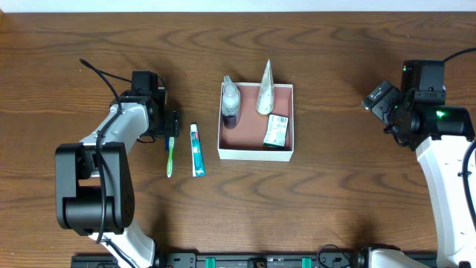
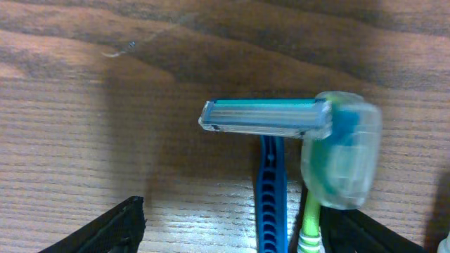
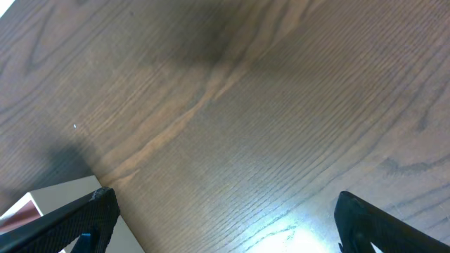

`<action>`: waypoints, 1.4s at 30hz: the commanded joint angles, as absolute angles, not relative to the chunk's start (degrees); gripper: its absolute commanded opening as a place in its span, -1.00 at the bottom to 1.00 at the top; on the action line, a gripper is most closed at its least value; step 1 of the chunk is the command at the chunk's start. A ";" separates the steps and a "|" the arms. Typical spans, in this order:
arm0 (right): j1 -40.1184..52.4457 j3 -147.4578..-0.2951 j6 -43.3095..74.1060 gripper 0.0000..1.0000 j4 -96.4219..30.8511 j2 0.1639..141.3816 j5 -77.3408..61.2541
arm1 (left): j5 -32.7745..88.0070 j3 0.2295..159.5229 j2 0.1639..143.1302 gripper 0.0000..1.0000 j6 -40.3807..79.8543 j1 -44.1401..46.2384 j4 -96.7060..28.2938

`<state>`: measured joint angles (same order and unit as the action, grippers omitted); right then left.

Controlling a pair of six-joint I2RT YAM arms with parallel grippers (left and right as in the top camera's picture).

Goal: Pack container
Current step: 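Lower the left gripper and grasp the blue razor handle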

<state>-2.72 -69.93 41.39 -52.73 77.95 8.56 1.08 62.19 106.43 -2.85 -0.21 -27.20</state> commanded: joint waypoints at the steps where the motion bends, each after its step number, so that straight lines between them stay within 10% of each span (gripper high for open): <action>1: -3.01 -70.37 40.62 0.98 -52.77 78.15 8.78 | 0.21 62.04 107.22 0.48 -3.31 -0.19 -27.86; 42: -3.01 -70.37 40.62 0.99 -52.77 78.15 8.78 | -0.47 63.09 107.26 0.44 -3.77 -0.12 -30.37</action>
<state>-2.72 -69.93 41.39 -52.71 77.95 8.56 0.67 62.78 106.72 -3.27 -0.21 -29.93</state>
